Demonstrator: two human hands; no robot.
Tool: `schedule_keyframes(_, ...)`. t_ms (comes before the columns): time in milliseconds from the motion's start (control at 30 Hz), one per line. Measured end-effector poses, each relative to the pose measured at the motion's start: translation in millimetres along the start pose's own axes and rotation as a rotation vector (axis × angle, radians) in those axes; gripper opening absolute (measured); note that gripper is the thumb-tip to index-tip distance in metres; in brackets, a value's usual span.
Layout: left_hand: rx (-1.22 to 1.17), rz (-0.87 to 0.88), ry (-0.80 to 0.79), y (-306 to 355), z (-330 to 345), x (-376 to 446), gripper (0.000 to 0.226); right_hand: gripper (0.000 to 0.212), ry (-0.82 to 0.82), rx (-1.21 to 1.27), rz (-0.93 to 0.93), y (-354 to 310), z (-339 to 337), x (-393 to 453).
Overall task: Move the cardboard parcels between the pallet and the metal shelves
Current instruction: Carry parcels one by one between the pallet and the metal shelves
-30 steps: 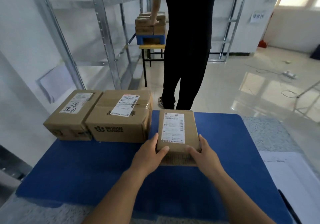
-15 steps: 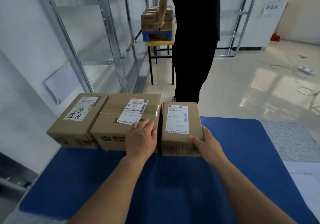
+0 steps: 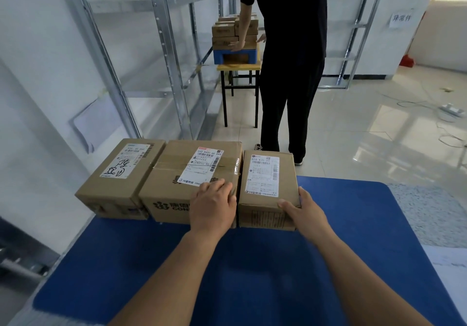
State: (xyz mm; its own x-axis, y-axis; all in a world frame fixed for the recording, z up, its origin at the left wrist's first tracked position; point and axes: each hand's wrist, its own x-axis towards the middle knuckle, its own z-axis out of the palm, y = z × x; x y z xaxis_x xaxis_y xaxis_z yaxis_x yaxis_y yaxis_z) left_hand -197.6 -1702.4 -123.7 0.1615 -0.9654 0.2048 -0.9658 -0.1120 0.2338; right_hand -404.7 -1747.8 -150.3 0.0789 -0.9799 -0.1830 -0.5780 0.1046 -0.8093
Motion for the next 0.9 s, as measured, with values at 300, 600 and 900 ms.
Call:
schedule_keyframes(300,-0.132,-0.005,0.097,10,-18,-31,0.051,0.055,0.291,-0.211,-0.204,-28,-7,-31)
schedule_keyframes(600,-0.122,-0.214,0.219,14,-50,-122,0.058,0.047,0.263,-0.256,-0.671,-60,25,-109)
schedule_keyframes(900,-0.003,-0.441,0.35,-10,-92,-226,0.057,0.045,0.054,-0.145,-0.944,-88,65,-184)
